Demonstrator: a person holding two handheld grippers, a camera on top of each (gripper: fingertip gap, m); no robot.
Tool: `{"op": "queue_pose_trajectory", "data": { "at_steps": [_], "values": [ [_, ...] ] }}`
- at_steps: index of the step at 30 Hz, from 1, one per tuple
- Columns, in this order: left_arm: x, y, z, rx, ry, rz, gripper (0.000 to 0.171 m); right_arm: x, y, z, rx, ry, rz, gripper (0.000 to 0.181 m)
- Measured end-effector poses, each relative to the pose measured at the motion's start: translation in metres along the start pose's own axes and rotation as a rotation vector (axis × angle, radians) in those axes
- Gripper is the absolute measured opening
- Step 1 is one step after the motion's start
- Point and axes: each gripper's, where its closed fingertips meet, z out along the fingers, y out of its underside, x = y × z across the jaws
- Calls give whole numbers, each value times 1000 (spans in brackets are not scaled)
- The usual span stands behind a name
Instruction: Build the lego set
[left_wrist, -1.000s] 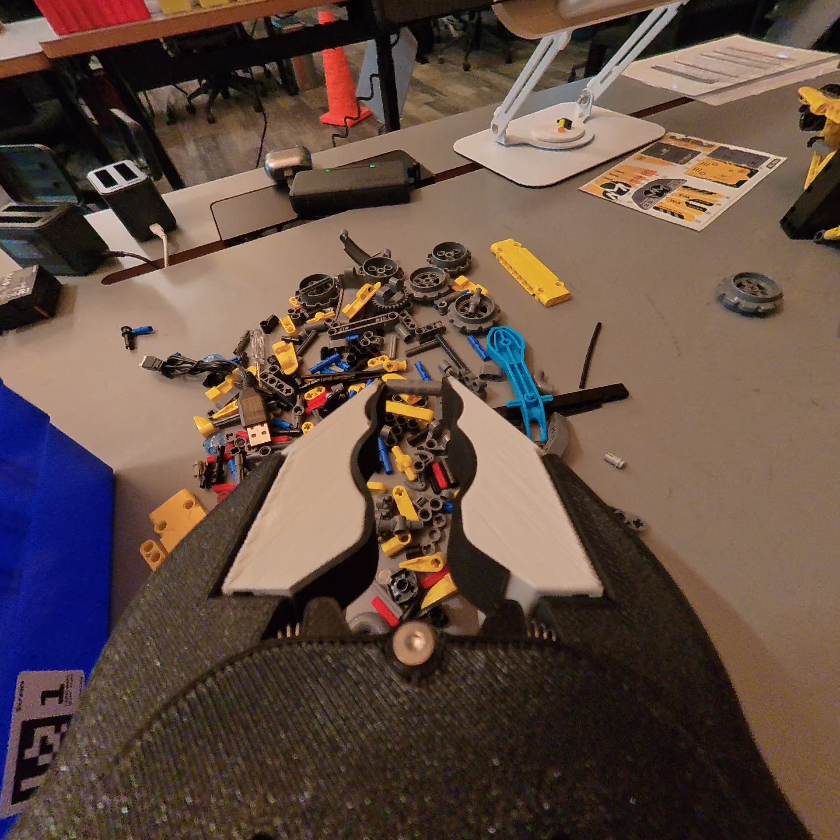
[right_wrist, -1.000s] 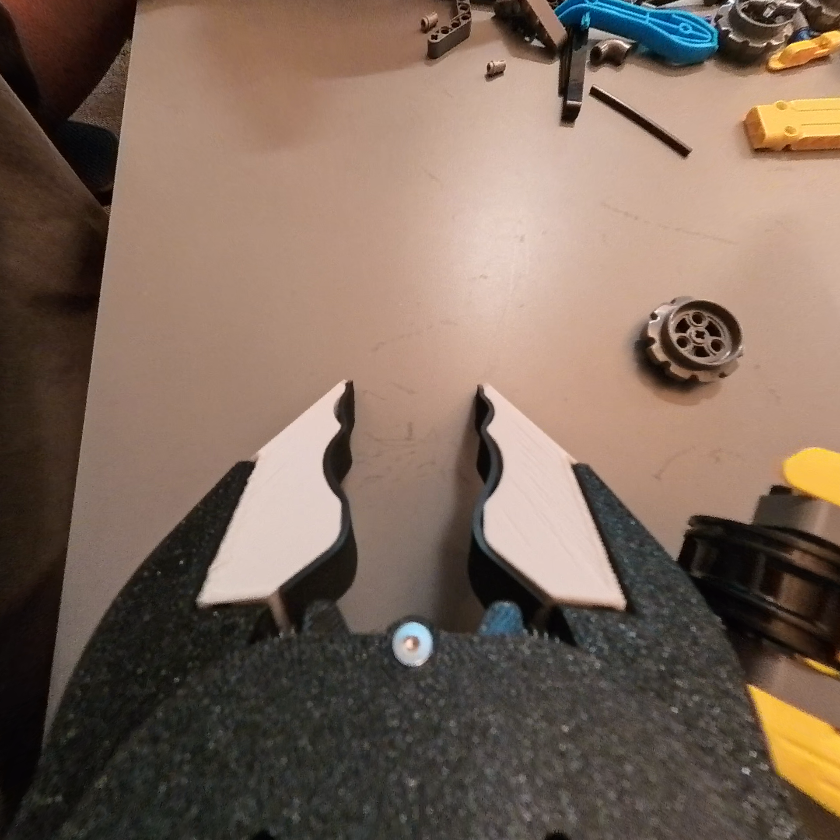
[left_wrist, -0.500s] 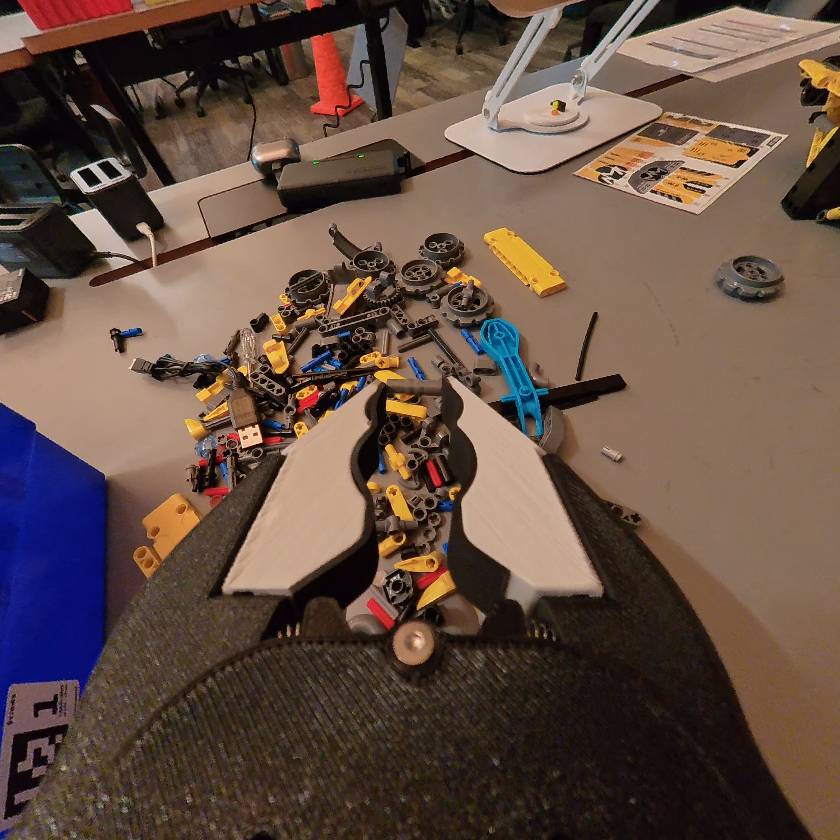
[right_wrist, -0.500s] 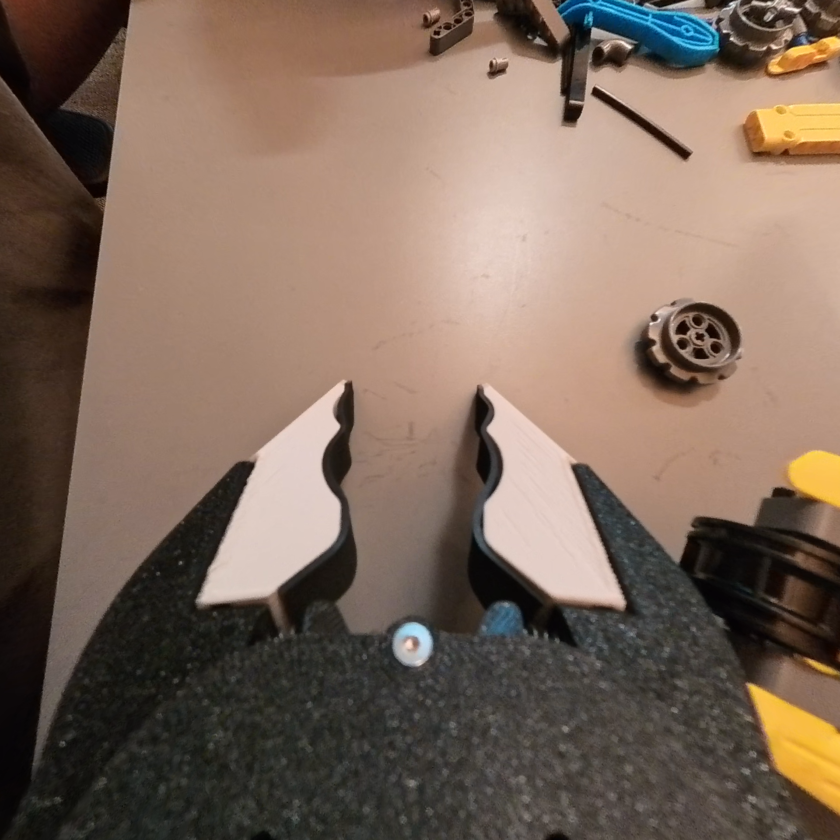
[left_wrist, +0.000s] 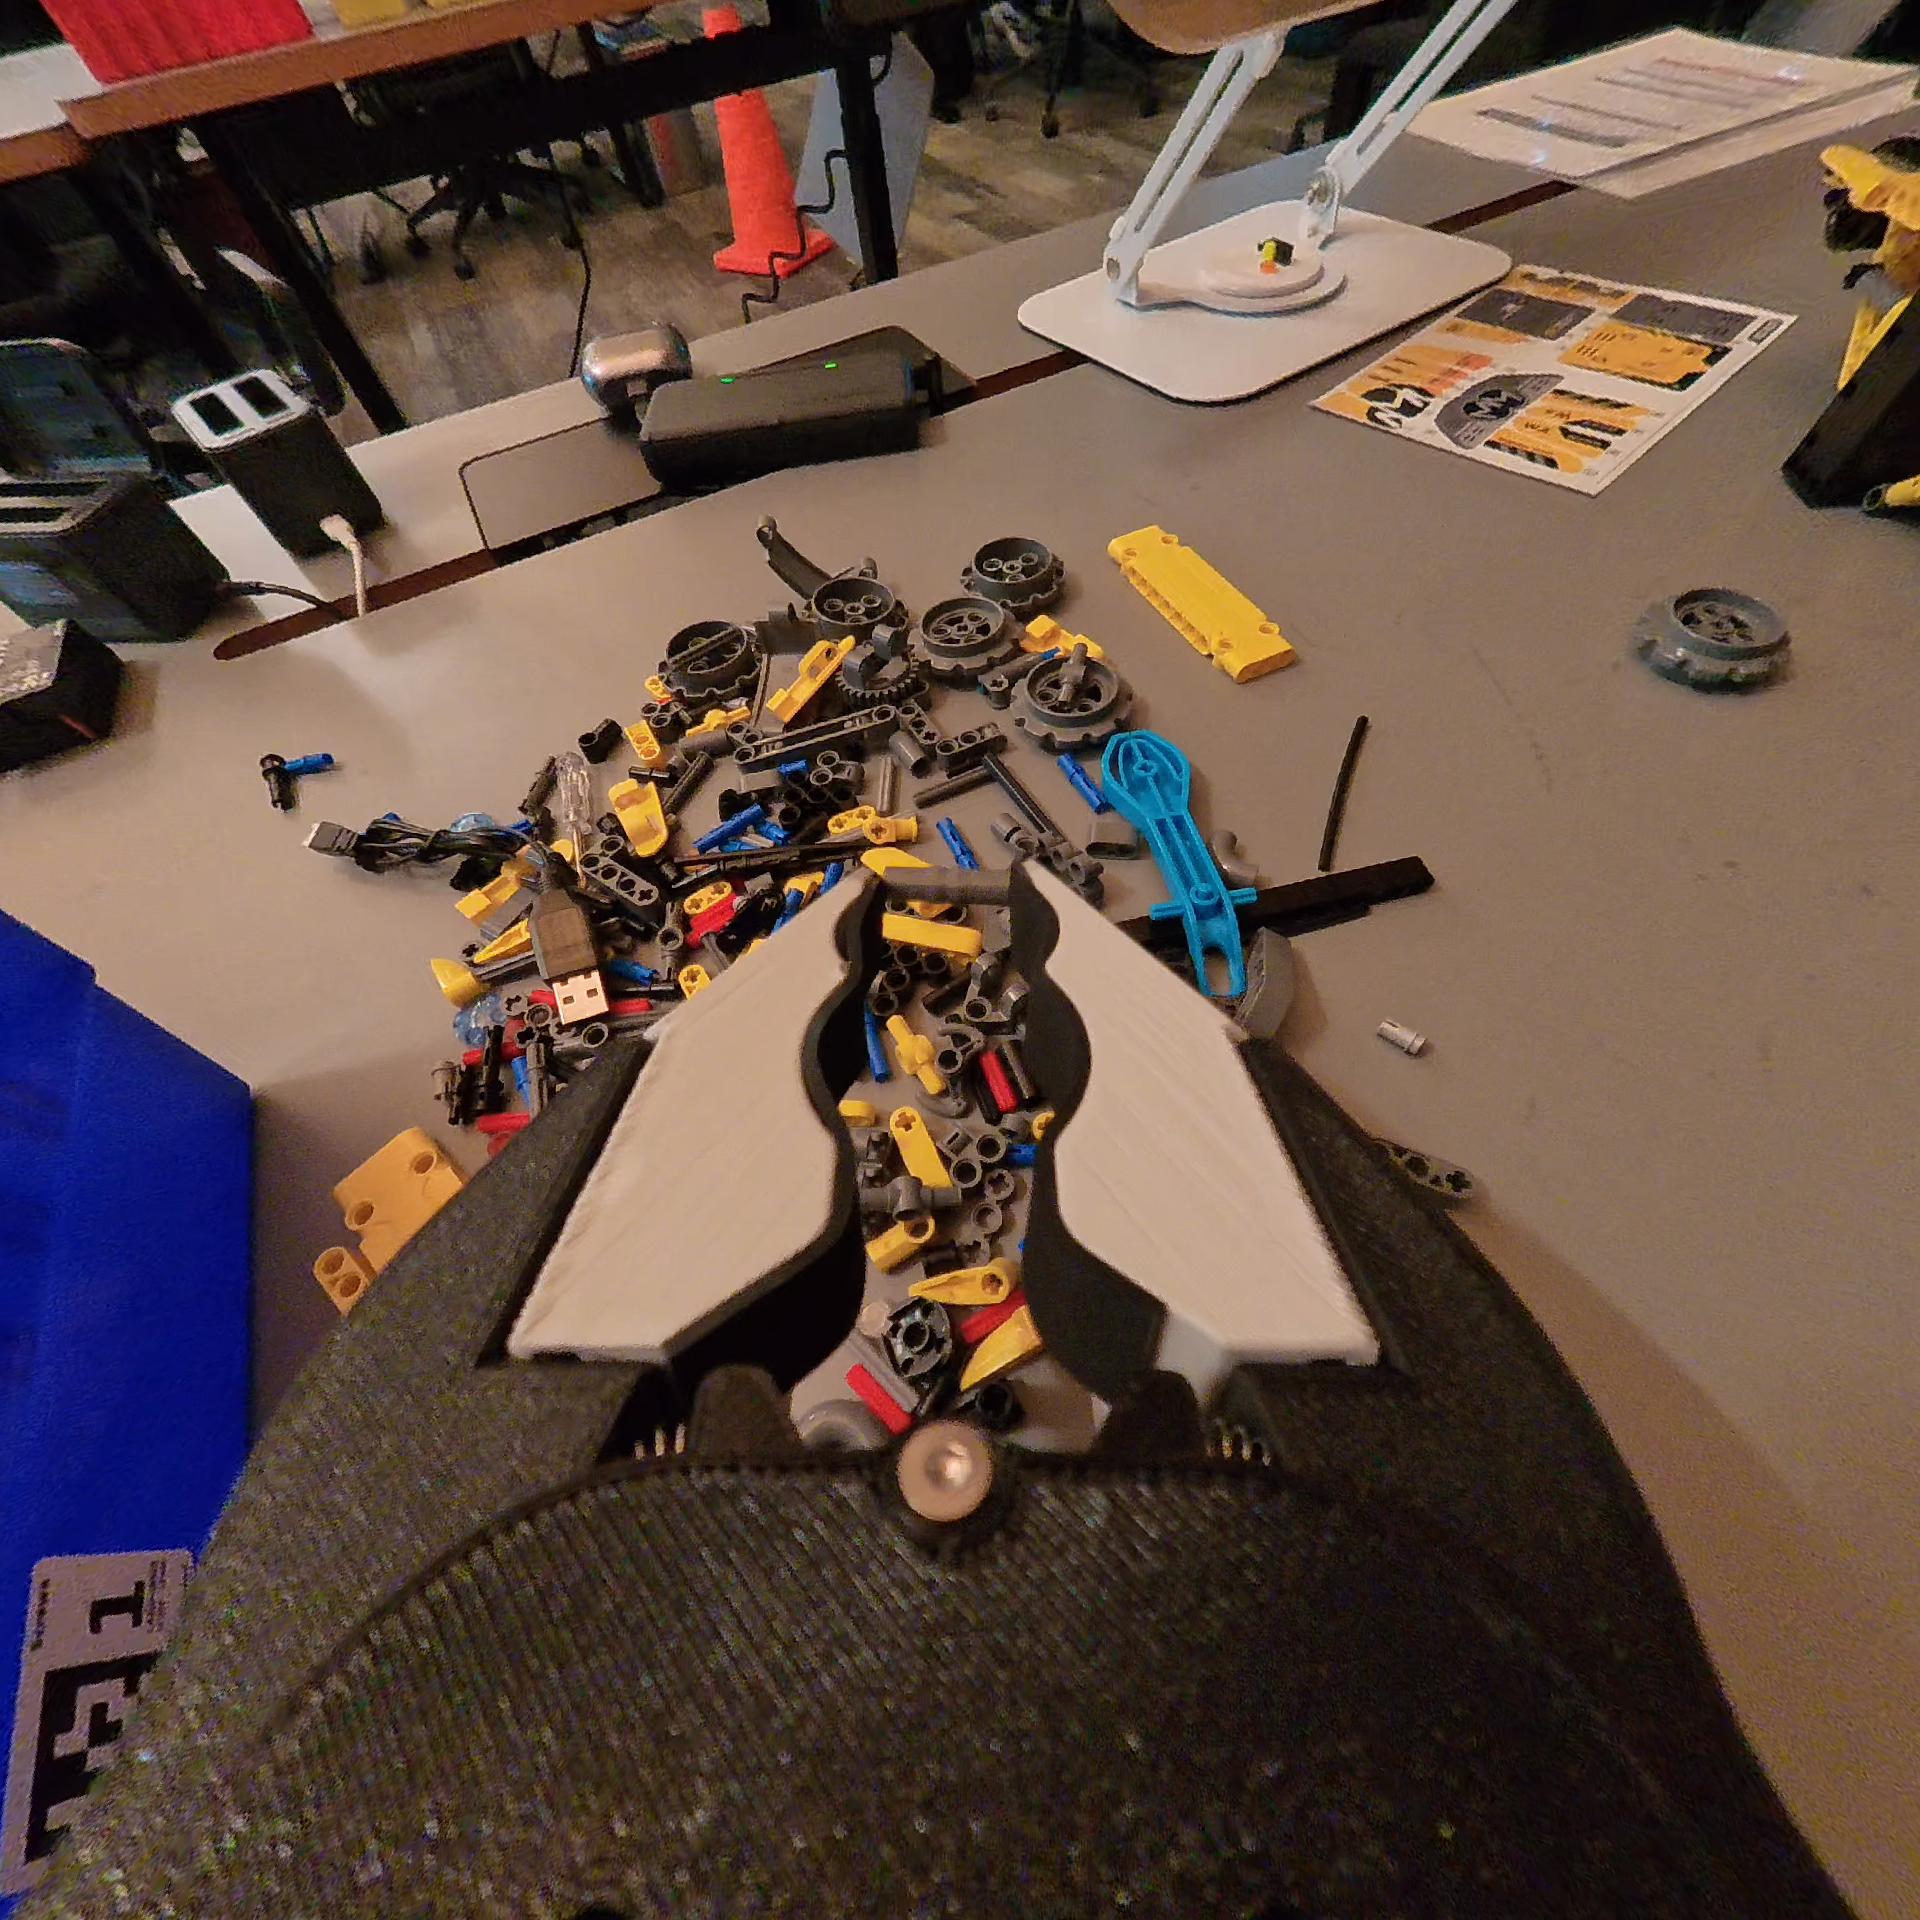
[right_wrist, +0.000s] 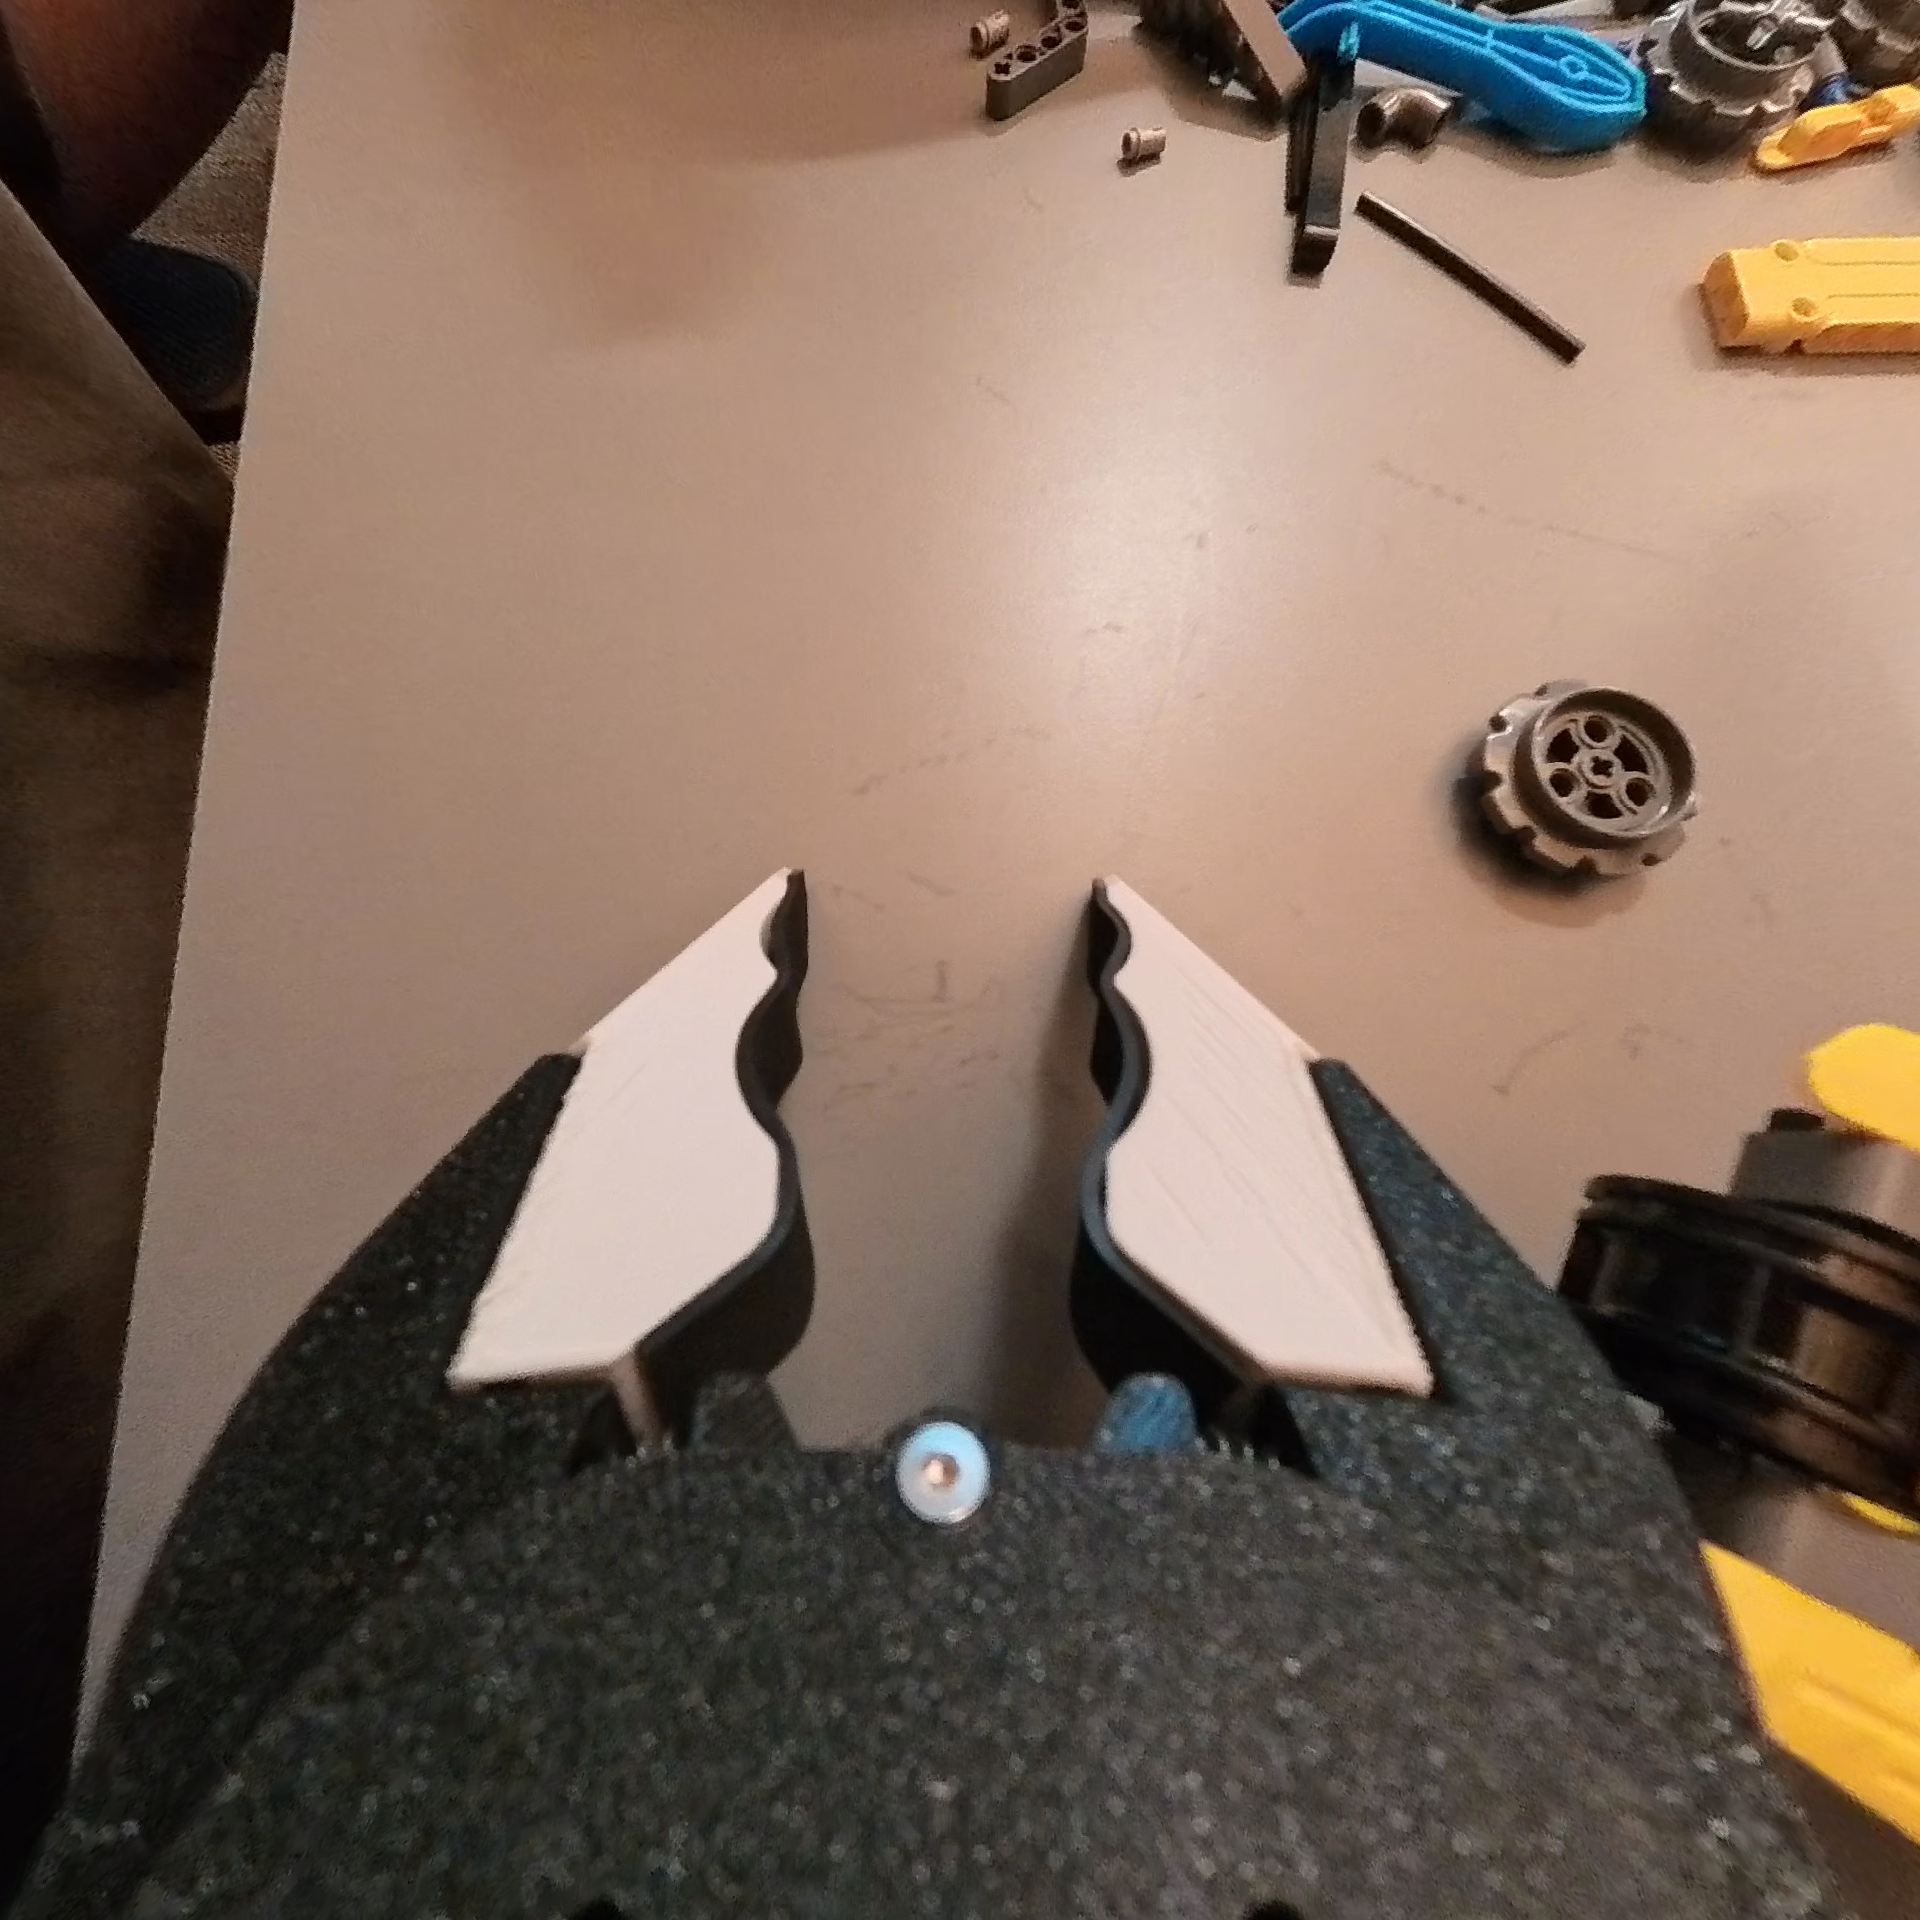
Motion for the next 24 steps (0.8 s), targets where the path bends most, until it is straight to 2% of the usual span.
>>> {"op": "queue_pose_trajectory", "data": {
  "at_steps": [4,8,11,14,16,20,24],
  "values": [
    [7,-2,1,5,24,21,18,-1,1,-1,-3,8,-12,54],
    [21,-3,2,-1,56,116,20,-3,-1,-5,23,17,-26,54],
    [42,-19,-1,51,100,151,18,-3,-10,-14,85,19,-21,54],
    [84,-41,1,105,180,200,20,5,-18,-28,139,48,-2,54],
    [121,-43,10,74,265,249,19,13,-25,-41,187,82,14,53],
    [194,-37,31,-1,423,337,20,26,-37,-68,310,117,58,52],
    [242,-14,45,-135,533,355,20,34,-44,-90,408,160,63,49]
  ]
}}
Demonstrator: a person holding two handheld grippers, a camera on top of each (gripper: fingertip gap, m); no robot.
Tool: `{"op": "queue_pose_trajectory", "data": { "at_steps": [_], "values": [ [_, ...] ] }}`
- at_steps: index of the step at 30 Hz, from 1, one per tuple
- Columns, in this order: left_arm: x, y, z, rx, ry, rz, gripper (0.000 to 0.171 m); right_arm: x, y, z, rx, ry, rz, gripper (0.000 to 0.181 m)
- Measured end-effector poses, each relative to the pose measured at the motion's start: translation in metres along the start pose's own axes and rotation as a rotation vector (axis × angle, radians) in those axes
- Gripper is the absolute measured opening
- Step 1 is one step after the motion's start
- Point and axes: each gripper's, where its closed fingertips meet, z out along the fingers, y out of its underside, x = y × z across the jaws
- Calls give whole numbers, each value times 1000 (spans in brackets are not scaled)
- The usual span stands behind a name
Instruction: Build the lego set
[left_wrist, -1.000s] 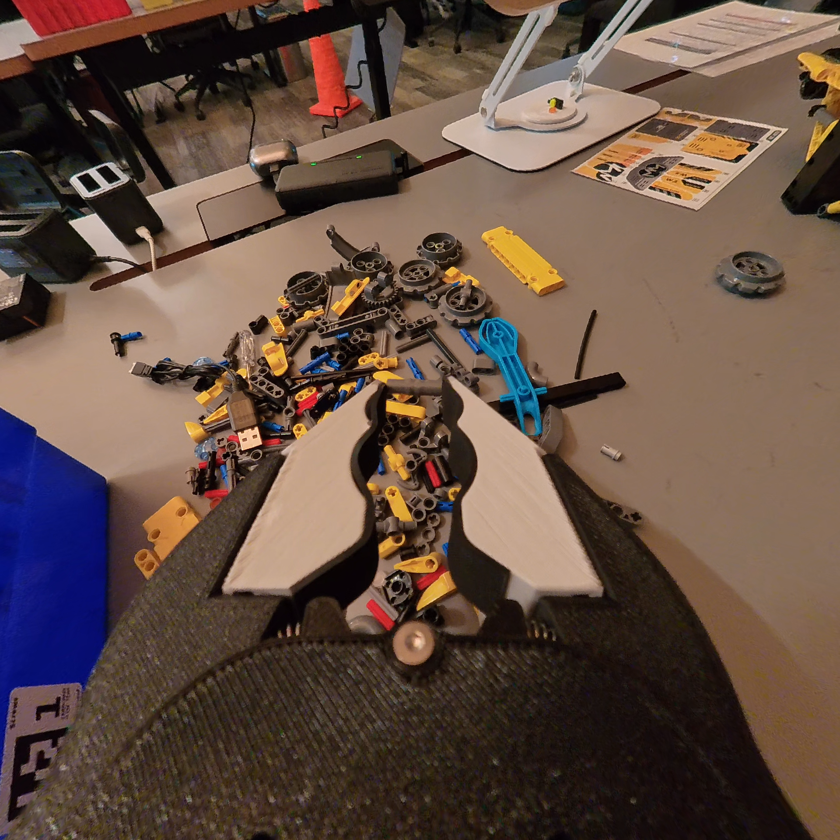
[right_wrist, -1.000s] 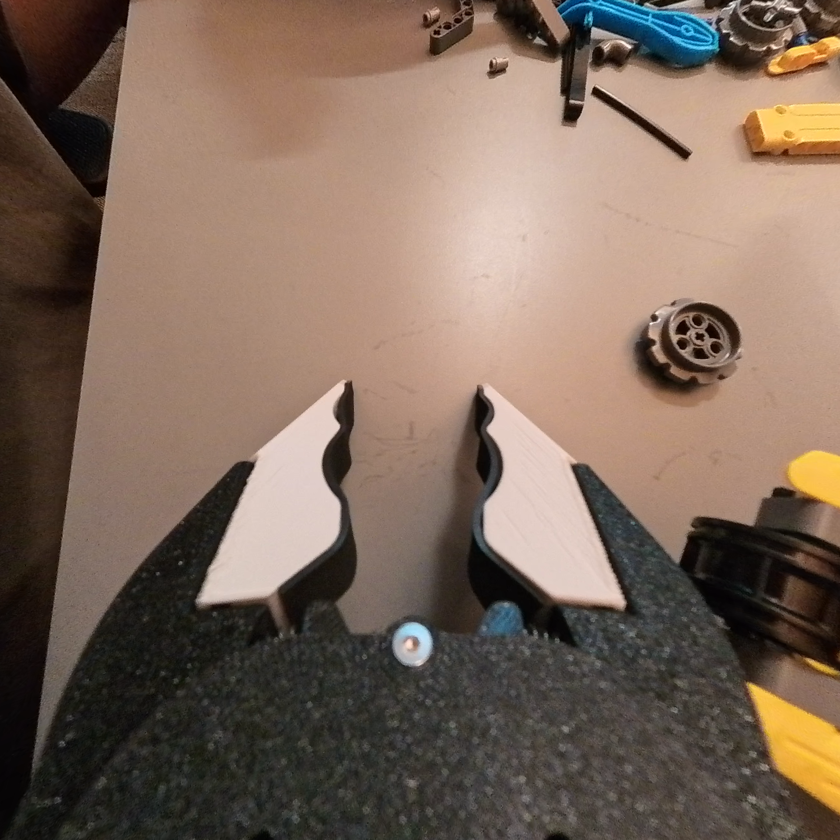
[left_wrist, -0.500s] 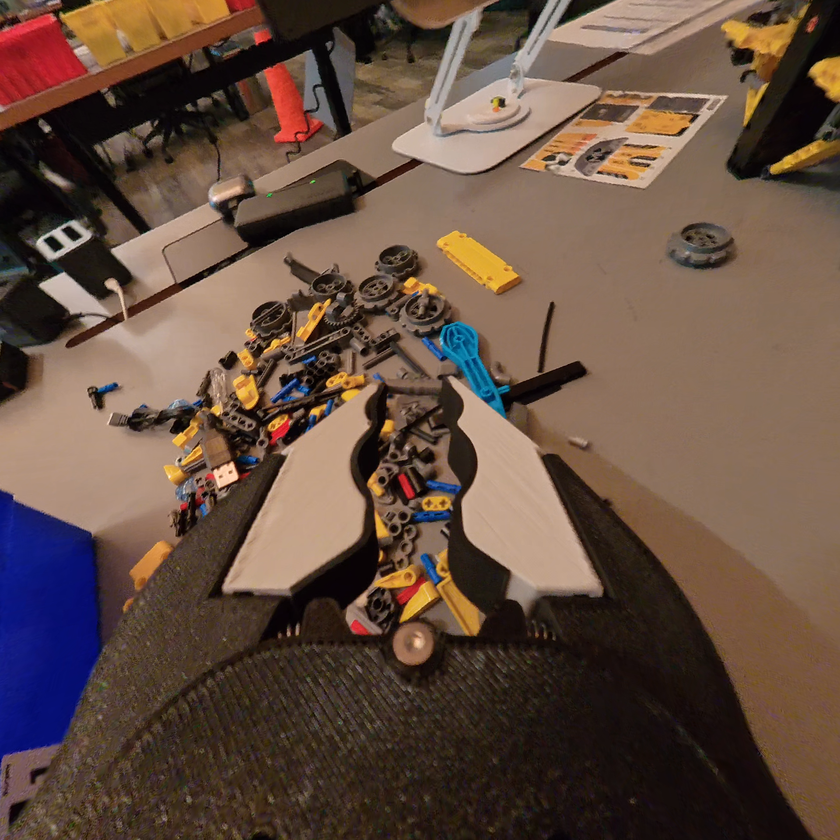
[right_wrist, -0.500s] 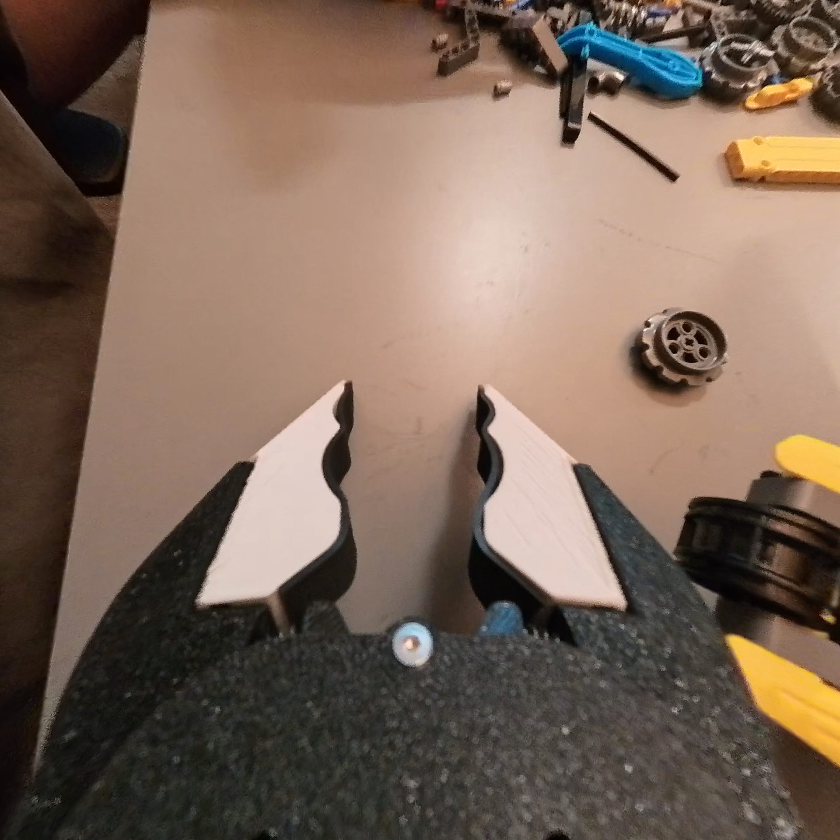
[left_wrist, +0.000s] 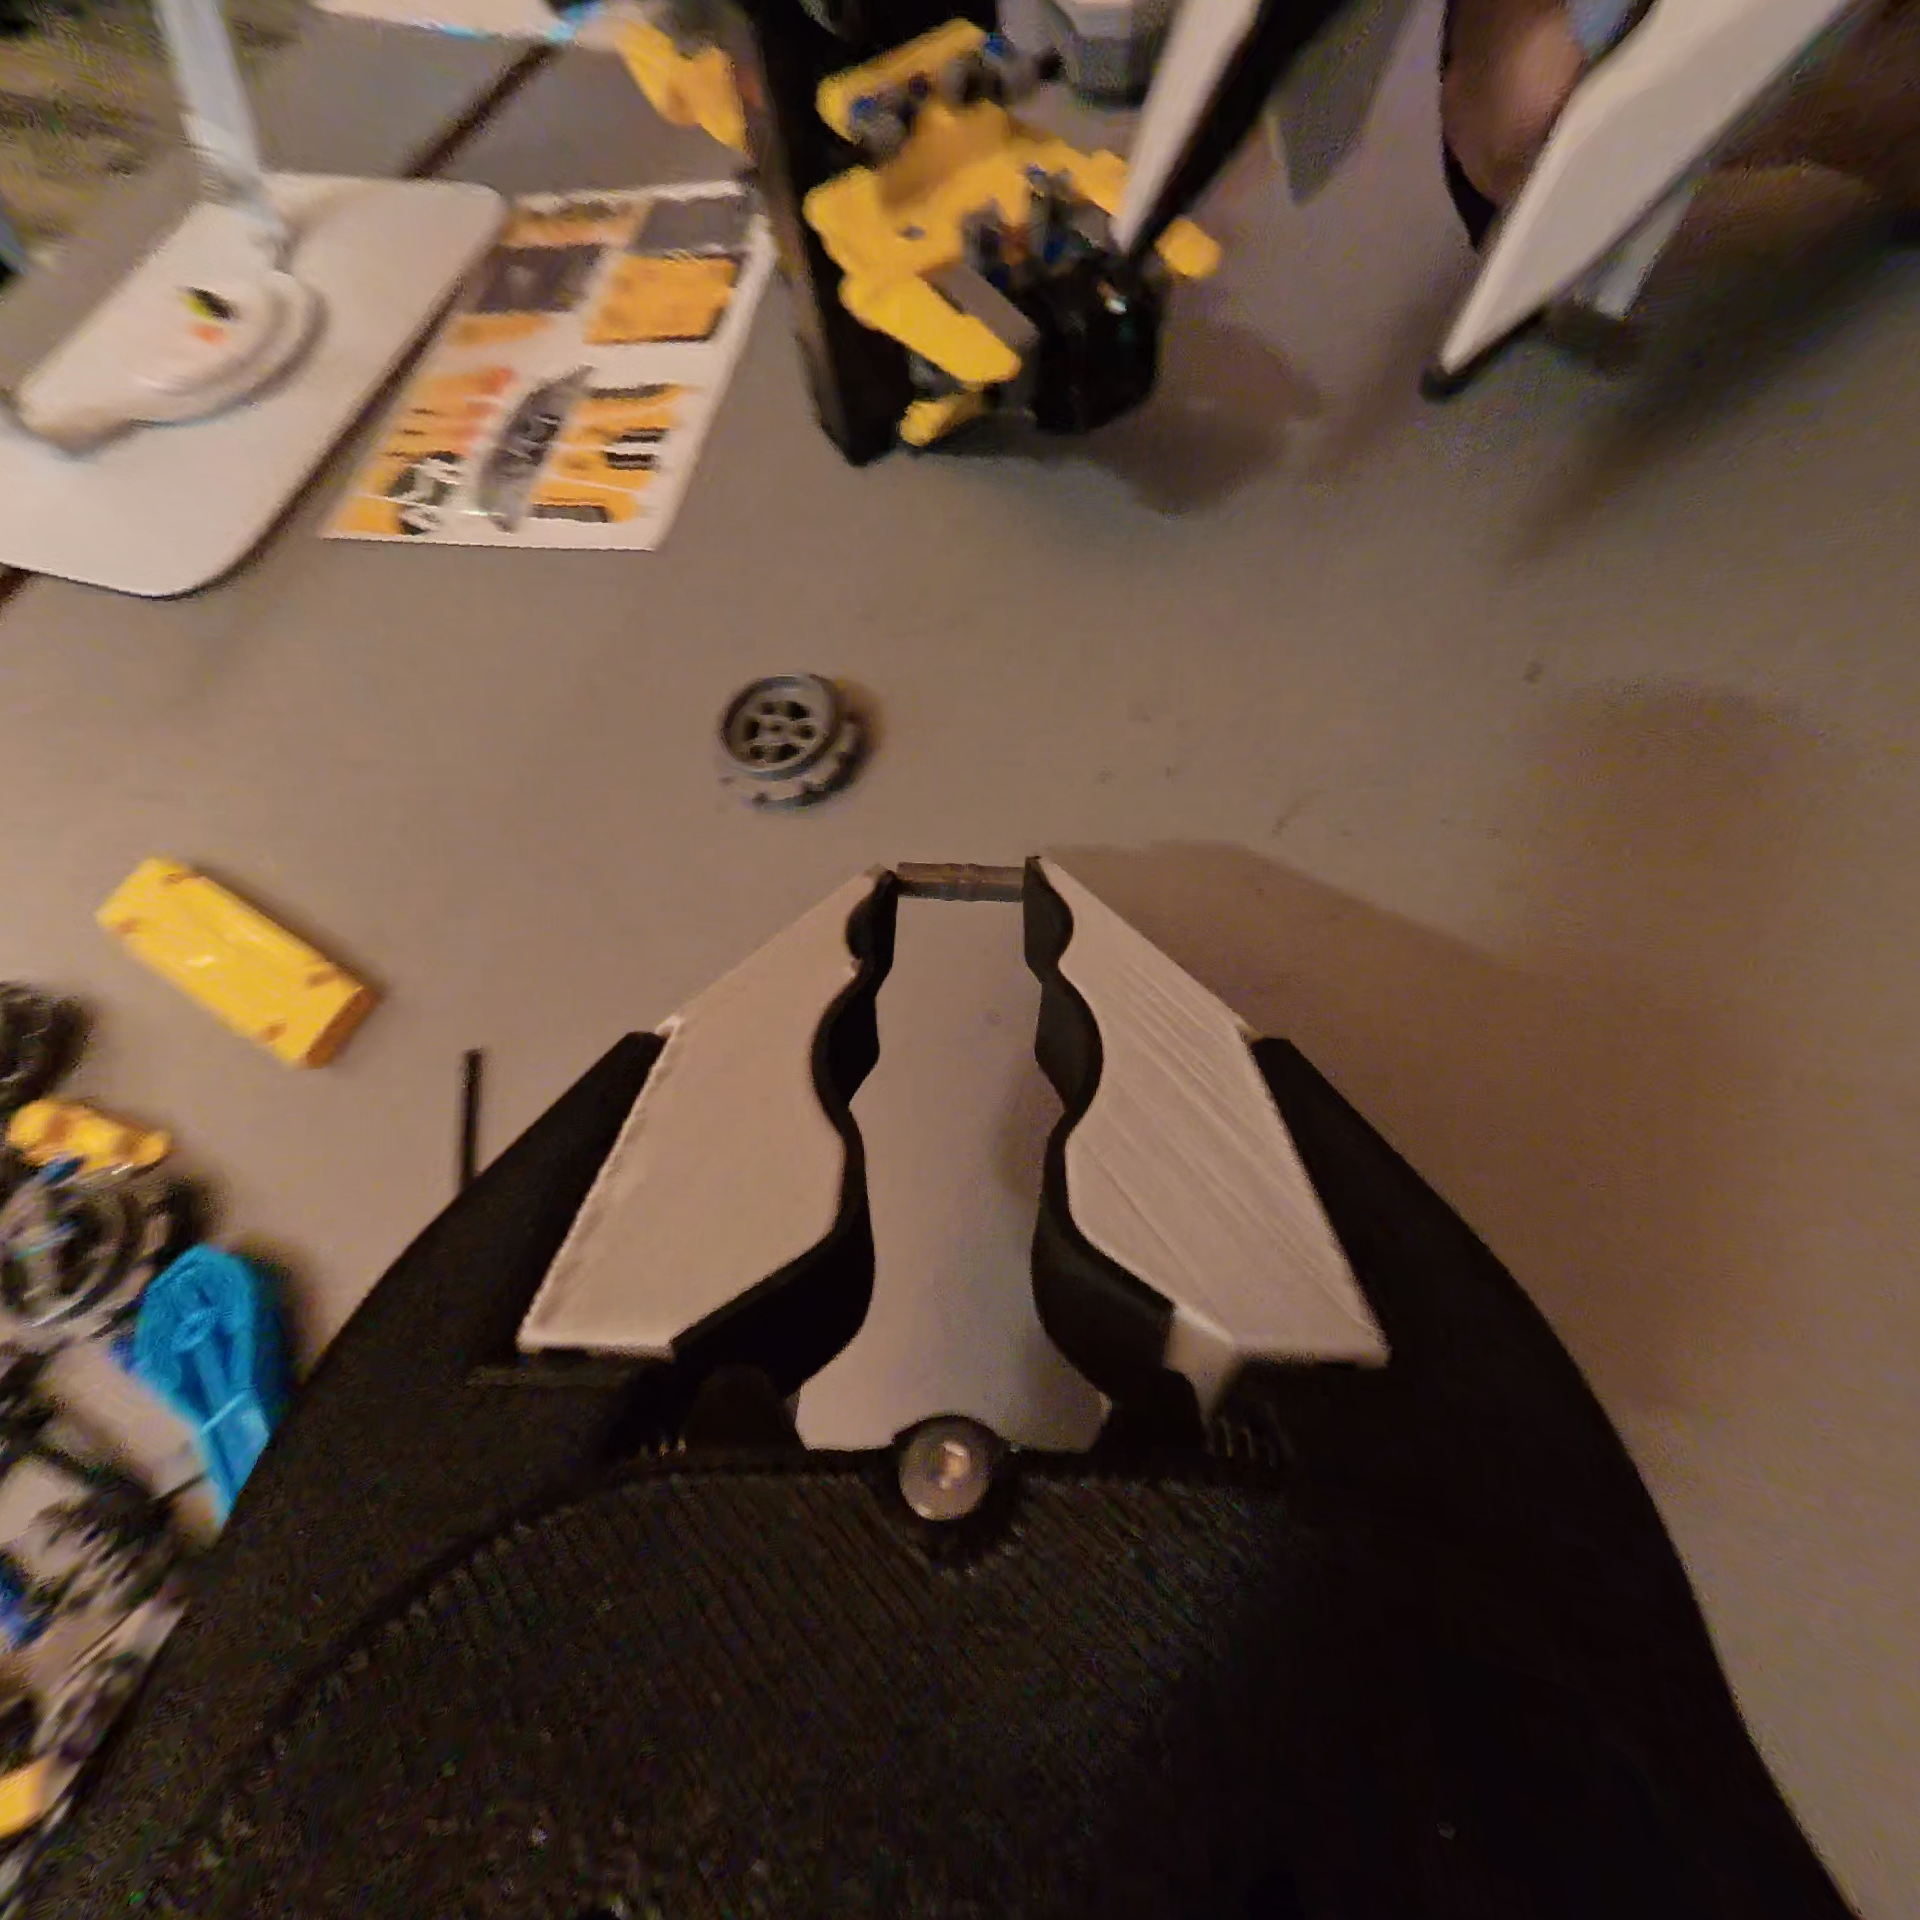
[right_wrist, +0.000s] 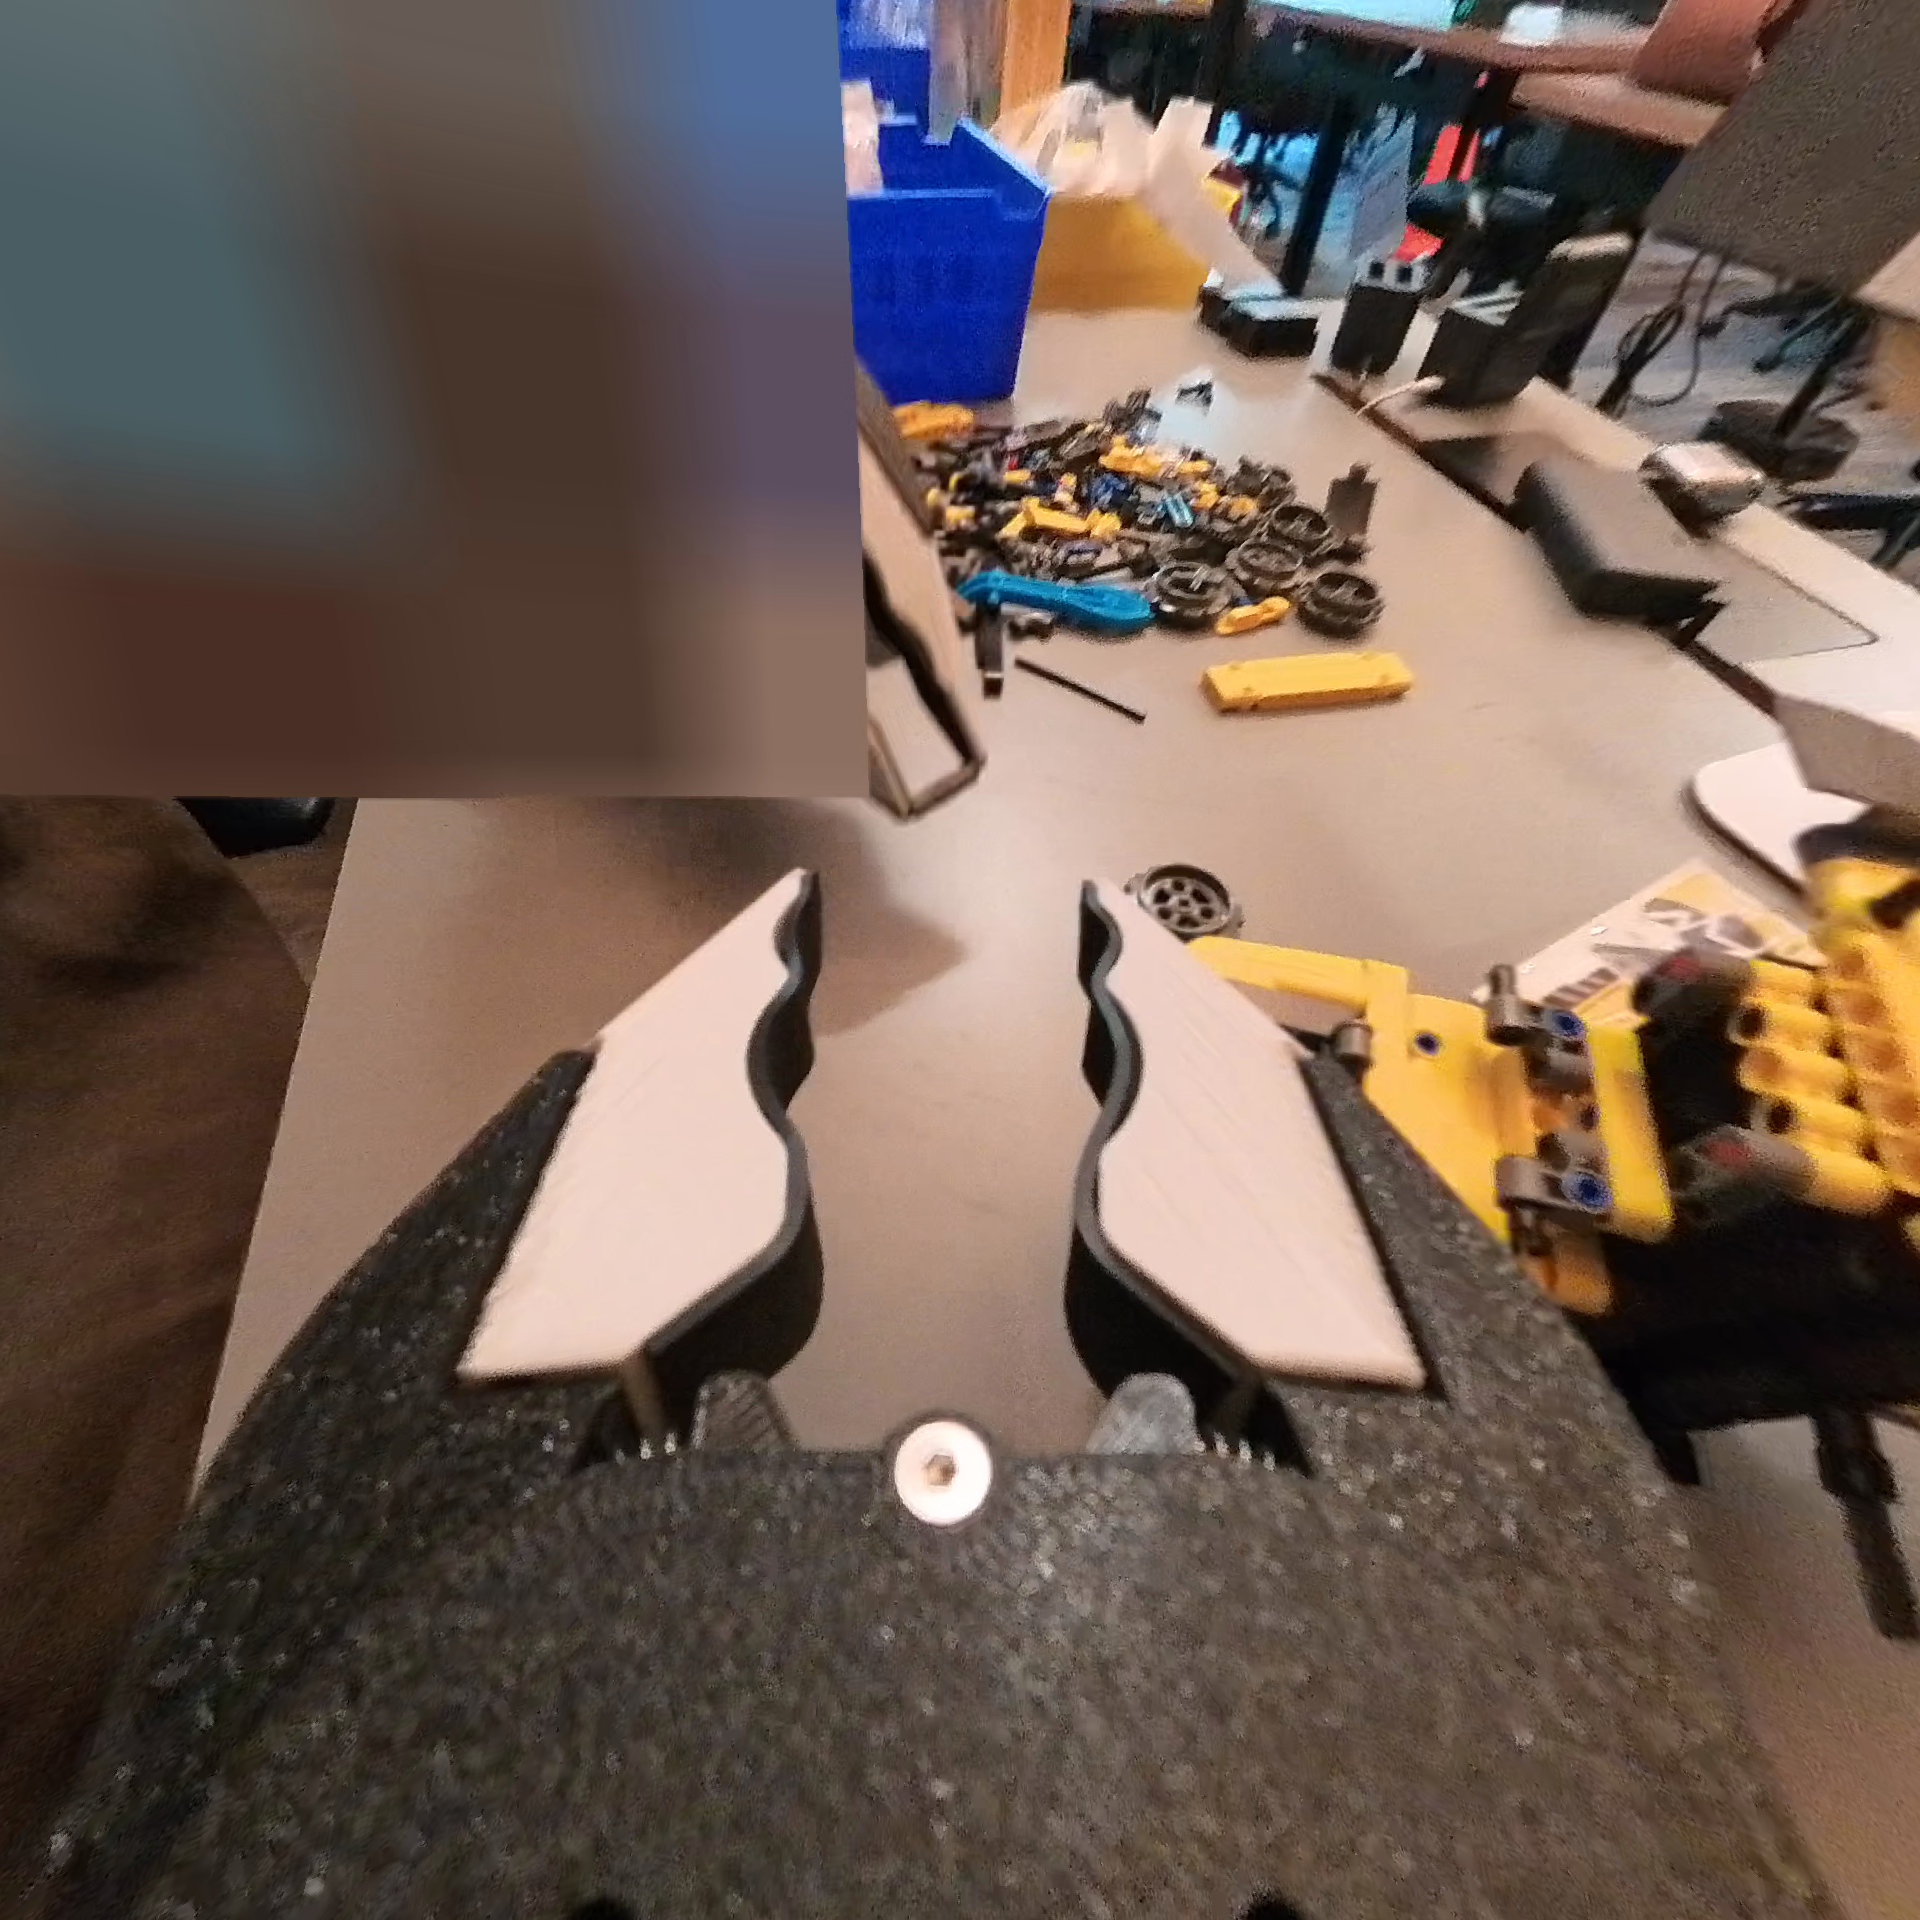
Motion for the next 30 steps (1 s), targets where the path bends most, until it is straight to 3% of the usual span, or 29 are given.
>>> {"op": "queue_pose_trajectory", "data": {
  "at_steps": [7,16,30],
  "values": [
    [20,9,19,-59,61,26,21,-3,7,4,-44,-11,-7,49],
    [13,29,22,-125,42,0,21,-18,35,28,-141,-108,44,49],
    [11,32,21,-125,48,-4,26,-29,53,38,-227,-152,33,50]
  ]
}}
